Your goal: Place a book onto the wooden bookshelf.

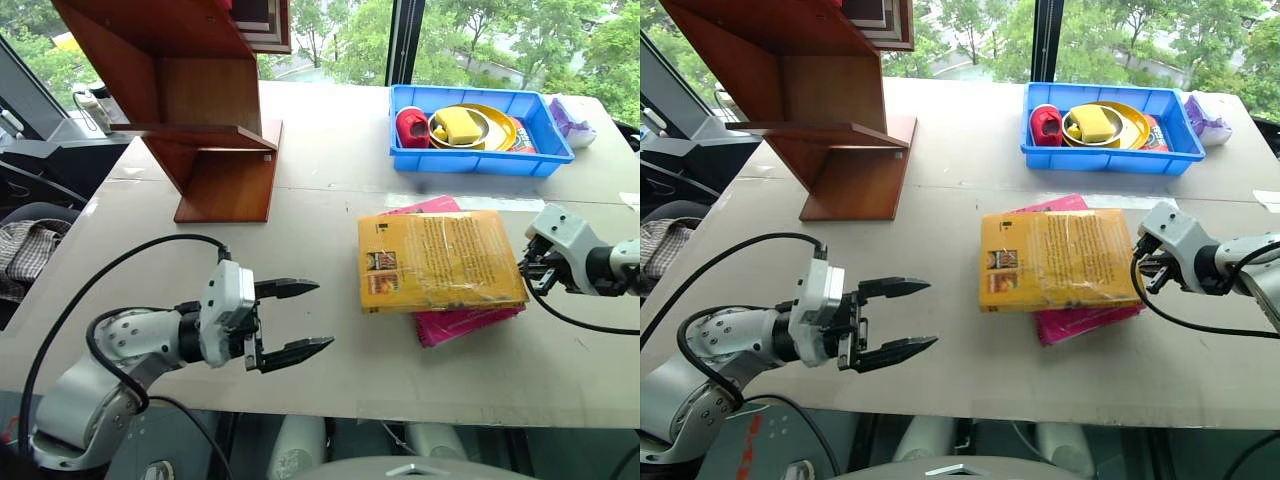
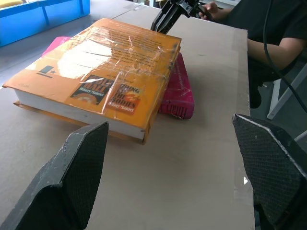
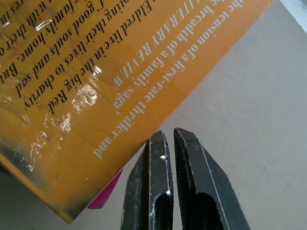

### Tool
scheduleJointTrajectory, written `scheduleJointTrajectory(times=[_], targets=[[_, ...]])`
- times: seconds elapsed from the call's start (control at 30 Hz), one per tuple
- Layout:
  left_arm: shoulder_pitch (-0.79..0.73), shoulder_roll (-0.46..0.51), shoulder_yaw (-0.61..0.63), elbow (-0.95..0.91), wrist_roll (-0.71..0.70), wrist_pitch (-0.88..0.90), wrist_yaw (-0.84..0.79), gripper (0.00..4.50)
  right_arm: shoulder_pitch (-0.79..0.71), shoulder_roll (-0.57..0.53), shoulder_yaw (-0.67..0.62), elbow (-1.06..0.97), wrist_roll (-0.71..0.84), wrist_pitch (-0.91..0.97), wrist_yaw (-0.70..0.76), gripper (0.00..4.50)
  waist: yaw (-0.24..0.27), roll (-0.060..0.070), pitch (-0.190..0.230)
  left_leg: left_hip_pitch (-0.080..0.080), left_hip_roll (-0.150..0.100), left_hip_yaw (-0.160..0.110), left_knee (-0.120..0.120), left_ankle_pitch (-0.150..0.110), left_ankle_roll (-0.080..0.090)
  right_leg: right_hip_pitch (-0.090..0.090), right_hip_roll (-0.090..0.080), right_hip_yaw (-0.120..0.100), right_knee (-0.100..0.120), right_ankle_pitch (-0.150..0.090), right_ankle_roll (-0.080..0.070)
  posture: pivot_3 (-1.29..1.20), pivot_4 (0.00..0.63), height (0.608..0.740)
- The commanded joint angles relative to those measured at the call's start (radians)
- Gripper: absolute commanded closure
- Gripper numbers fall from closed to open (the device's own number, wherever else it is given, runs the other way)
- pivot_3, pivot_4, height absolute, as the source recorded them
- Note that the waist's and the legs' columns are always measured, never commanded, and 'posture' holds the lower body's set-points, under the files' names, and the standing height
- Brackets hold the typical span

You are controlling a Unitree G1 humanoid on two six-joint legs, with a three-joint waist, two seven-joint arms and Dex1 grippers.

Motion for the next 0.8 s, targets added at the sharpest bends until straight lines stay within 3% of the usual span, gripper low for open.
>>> scheduleJointTrajectory(times=[0.03, 0.33, 0.57, 0.8], targets=[[-0.009, 0.005, -0.006, -0.010, -0.014, 0.001, 0.004, 0.26, 0.010, 0.055, -0.060, -0.038, -0.007, 0.036, -0.076, 4.43, 0.000, 0.000, 0.000, 0.000, 0.000, 0.000, 0.000, 0.000, 0.000, 0.000, 0.000, 0.000, 0.000, 0.000, 0.000, 0.00, 0.150, 0.740], [-0.058, 0.004, -0.025, 0.006, -0.021, 0.026, 0.011, 0.26, -0.010, 0.039, -0.031, 0.120, -0.103, -0.070, -0.082, 4.43, -0.001, 0.000, 0.000, 0.000, 0.000, 0.000, 0.000, 0.000, 0.000, 0.000, 0.000, 0.000, 0.000, 0.000, 0.000, 0.00, 0.150, 0.740], [-0.077, -0.002, -0.035, -0.001, -0.025, 0.043, 0.034, 0.26, -0.138, 0.155, 0.144, 0.275, -0.161, -0.136, -0.018, 4.43, -0.007, 0.000, 0.000, 0.001, 0.000, 0.001, 0.000, 0.000, 0.000, 0.000, 0.002, 0.001, 0.001, 0.000, 0.001, 0.00, 0.150, 0.740], [-0.053, -0.001, -0.014, -0.032, -0.044, 0.063, 0.073, 0.26, -0.139, 0.222, 0.152, 0.231, -0.103, -0.095, 0.057, 4.43, -0.001, -0.001, 0.000, 0.000, 0.000, 0.001, 0.000, 0.000, 0.000, 0.000, 0.001, 0.001, 0.000, 0.001, 0.001, 0.00, 0.150, 0.740]])
